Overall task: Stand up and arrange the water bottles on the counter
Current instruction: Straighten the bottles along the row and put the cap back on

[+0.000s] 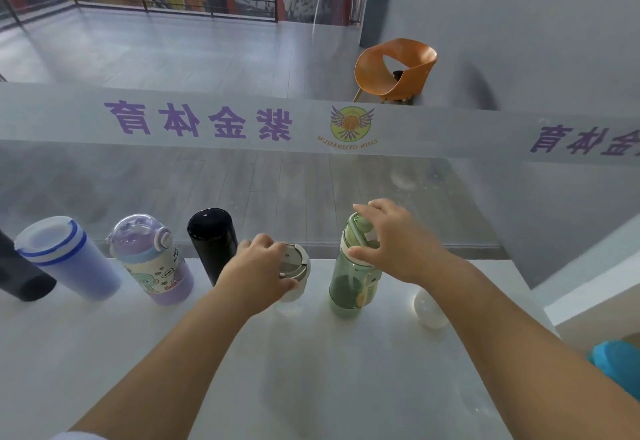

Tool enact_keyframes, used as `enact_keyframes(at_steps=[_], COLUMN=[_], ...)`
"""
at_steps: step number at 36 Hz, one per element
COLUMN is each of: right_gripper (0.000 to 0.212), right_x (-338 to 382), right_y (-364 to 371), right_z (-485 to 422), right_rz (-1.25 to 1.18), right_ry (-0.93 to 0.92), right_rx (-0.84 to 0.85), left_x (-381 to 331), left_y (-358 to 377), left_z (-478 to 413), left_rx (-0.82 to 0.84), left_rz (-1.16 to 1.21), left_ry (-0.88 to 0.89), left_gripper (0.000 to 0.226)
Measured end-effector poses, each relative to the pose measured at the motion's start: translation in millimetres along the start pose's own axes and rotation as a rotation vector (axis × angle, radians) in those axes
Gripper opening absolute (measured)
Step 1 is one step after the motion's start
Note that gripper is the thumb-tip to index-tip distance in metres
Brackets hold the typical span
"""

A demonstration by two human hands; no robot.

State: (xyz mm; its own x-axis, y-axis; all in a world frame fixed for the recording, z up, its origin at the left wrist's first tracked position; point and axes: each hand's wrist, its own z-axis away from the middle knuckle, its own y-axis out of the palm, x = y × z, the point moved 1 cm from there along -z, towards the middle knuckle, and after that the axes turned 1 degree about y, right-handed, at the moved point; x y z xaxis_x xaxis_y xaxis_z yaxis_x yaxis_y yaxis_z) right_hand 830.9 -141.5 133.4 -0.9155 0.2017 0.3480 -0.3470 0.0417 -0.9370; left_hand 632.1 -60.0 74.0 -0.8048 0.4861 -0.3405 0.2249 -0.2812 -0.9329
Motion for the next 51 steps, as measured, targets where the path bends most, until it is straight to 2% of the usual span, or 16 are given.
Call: enact_keyframes(at_steps=[4, 11, 21, 24, 31, 35, 38, 40, 45, 48, 51], right_gripper=[0.057, 0.049, 0.047, 0.041, 0.047, 0.045, 0.052, 0.059, 0.064, 0.065, 0.063], right_x=[1, -5, -30, -41, -75, -104, -127, -141, -174, -191, -204], right_y=[-18, -34, -24, -20, -21, -26, -28, -28, -15, -2, 14], right_z=[17, 65, 147, 168, 203, 209, 211, 211, 210, 213, 217], right_rz=[0.001, 0.012, -0.022, -0.021, -0.016, -0.018, 0.008, 0.048, 0.142, -0.093, -0.099], right_ry=[-0.017, 0.12, 0.373, 0.423, 0.495, 0.474, 0.379, 0.319, 0.292, 0.288, 0.24], right_rx=[-0.034, 0.026, 0.116, 0.129, 0.107, 0.007, -0.072, -0.029, 0.262, 0.244, 0.202], left_x=[-6, -20, -47, -59, -96, -124, -145, -159, -190, -204, -215], left_y=[-13, -28, -2, 9, 35, 46, 54, 61, 77, 87, 100], left_z=[13, 34, 60, 65, 66, 58, 50, 44, 31, 25, 25], left_rx=[-0.015, 0.015, 0.169, 0.209, 0.267, 0.277, 0.273, 0.261, 0.233, 0.232, 0.233], left_rz=[-0.028, -0.08, -0.147, -0.159, -0.185, -0.141, -0.114, -0.102, -0.065, -0.053, -0.021], left_ry=[0.029, 0.111, 0.253, 0.305, 0.356, 0.353, 0.334, 0.322, 0.291, 0.273, 0.259], left_gripper=[0.052, 0.034, 0.049, 0.049, 0.048, 0.047, 0.047, 0.047, 0.044, 0.042, 0.041])
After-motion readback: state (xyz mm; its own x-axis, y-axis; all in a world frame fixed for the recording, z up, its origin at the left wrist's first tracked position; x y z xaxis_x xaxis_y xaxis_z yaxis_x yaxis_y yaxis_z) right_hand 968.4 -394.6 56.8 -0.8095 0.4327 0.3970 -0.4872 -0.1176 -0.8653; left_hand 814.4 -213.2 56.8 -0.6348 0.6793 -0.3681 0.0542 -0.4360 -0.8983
